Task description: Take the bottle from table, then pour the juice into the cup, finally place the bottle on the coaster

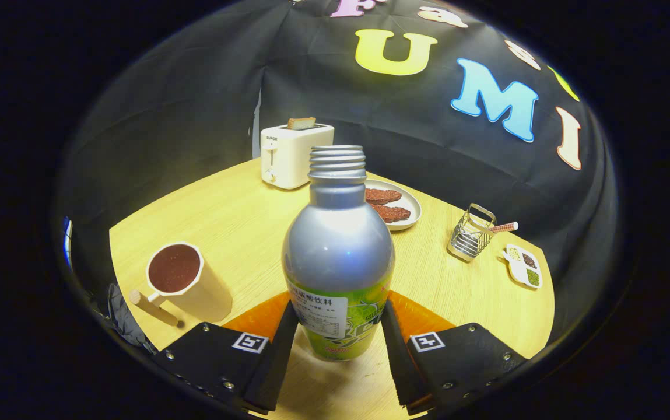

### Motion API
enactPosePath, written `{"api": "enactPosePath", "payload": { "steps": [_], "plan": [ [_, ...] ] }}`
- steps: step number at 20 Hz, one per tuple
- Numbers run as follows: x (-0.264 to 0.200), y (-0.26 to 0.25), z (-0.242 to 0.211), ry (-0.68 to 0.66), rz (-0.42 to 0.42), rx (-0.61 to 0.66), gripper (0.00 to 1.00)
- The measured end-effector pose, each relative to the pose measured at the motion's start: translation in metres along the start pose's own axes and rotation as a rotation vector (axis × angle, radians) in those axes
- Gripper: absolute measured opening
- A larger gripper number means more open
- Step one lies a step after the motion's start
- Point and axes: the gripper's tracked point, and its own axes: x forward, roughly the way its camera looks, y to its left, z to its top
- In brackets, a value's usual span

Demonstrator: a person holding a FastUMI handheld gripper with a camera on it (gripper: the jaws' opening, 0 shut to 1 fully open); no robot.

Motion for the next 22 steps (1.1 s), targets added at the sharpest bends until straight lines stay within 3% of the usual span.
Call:
{"api": "enactPosePath", "payload": {
  "steps": [8,22],
  "plan": [
    [0.031,-0.012,0.023,-0.109,-0.002,0.044,0.74],
    [0.08,-0.015,0.031,-0.175,-0.009,0.05,0.76]
  ]
}}
